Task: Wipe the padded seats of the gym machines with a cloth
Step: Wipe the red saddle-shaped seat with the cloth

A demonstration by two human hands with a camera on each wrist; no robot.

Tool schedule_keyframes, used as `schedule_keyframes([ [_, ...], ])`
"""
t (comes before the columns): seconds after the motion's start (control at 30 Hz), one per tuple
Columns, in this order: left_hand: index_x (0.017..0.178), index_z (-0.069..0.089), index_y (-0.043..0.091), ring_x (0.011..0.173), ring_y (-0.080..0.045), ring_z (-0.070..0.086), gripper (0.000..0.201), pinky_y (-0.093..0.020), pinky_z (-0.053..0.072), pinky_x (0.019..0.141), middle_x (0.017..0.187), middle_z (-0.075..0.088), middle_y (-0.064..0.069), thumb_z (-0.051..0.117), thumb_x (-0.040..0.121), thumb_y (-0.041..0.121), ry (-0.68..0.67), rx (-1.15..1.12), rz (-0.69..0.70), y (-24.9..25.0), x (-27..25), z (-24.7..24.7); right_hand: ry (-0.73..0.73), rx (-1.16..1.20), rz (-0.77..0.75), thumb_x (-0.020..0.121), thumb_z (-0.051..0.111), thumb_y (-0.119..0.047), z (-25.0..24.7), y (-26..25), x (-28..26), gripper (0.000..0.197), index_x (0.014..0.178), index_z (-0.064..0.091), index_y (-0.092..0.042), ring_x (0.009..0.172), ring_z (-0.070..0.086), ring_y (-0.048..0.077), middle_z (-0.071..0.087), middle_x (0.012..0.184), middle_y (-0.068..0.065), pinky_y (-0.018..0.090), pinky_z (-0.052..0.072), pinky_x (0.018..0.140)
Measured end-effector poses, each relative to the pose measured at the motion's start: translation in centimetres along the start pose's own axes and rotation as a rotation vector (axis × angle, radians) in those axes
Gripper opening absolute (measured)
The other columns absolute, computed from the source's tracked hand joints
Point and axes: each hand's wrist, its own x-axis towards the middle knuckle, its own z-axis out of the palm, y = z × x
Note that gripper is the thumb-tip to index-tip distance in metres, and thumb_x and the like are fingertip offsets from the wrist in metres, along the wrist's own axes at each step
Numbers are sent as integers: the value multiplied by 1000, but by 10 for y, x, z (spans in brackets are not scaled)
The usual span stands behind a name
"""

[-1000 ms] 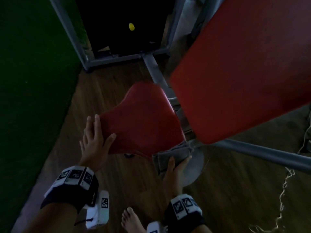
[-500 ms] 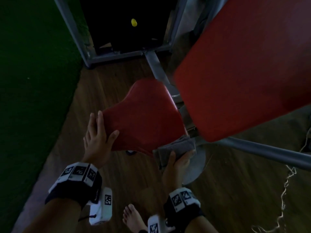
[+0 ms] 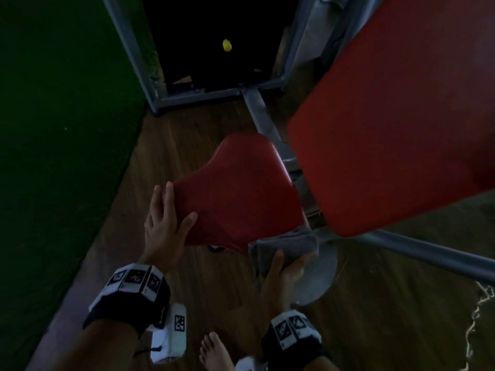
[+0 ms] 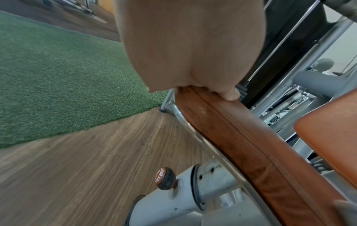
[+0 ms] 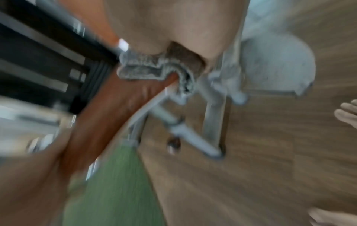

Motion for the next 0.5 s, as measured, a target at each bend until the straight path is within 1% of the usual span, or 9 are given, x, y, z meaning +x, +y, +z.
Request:
schedule_keyframes([
  [0.07, 149, -11, 45, 147, -30, 0, 96, -56, 10, 117, 160, -15, 10, 26, 69, 82, -1, -3, 0, 1, -1, 0, -14, -24, -11, 92, 46, -56, 1, 4, -6, 89, 153, -6, -16, 146, 13, 22, 5, 161, 9, 13, 2, 106],
  [0.1, 149, -12, 46, 147, -31, 0, 96, -56, 10, 117, 160, -15, 10, 26, 69, 82, -6, -6, -1, 1, -1, -1, -31, -40, -30, 95, 48, -49, -1, 4, -2, 86, 153, -5, -15, 146, 12, 21, 4, 161, 9, 7, 1, 105],
  [0.13, 149, -12, 46, 147, -31, 0, 96, -56, 11, 117, 160, -16, 11, 27, 69, 82, -12, -8, -5, 1, -1, -1, -55, -55, -42, 97, 48, -40, -6, 5, 6, 82, 153, -5, -14, 146, 13, 21, 5, 161, 9, 8, 4, 105],
  [0.23, 148, -13, 47, 147, -31, 0, 95, -57, 11, 117, 159, -16, 11, 28, 70, 83, -16, -2, -16, 2, -1, -1, -133, -69, -64, 98, 48, -34, -25, -4, 37, 75, 155, 1, -17, 146, 14, 26, 4, 160, 10, 29, 18, 112],
  [0.3, 150, -11, 45, 147, -31, 0, 93, -57, 11, 117, 160, -15, 10, 37, 79, 81, -2, -9, -15, 2, -2, 0, -172, -83, -97, 93, 48, -51, -31, -12, 58, 81, 154, 11, -14, 145, 14, 29, 8, 160, 14, 37, 19, 115],
  [0.33, 151, -10, 44, 147, -32, 0, 90, -56, 11, 117, 160, -15, 9, 40, 83, 76, 2, -14, -19, 3, -2, 1, -183, -94, -114, 86, 45, -62, -32, -17, 62, 88, 153, 16, -12, 145, 15, 31, 12, 159, 15, 40, 19, 117],
  [0.37, 151, -9, 43, 147, -31, 0, 87, -56, 11, 117, 160, -15, 8, 41, 85, 69, 8, -17, -21, 2, -2, 2, -181, -102, -130, 84, 43, -64, -31, -21, 61, 91, 152, 18, -10, 144, 15, 32, 14, 158, 17, 42, 20, 117],
  [0.43, 152, -9, 41, 147, -31, -1, 84, -54, 10, 117, 160, -15, 7, 42, 88, 64, 19, -15, -21, 3, -2, 2, -139, -92, -123, 89, 49, -53, -27, -22, 47, 86, 153, 12, -9, 144, 17, 34, 11, 158, 19, 36, 21, 113],
  [0.5, 152, -9, 41, 147, -30, -1, 85, -54, 10, 117, 160, -15, 7, 42, 89, 66, 20, -10, -19, 4, -2, 2, -101, -65, -87, 95, 54, -41, -21, -18, 22, 83, 154, 4, -12, 142, 23, 33, 12, 157, 20, 23, 23, 104],
])
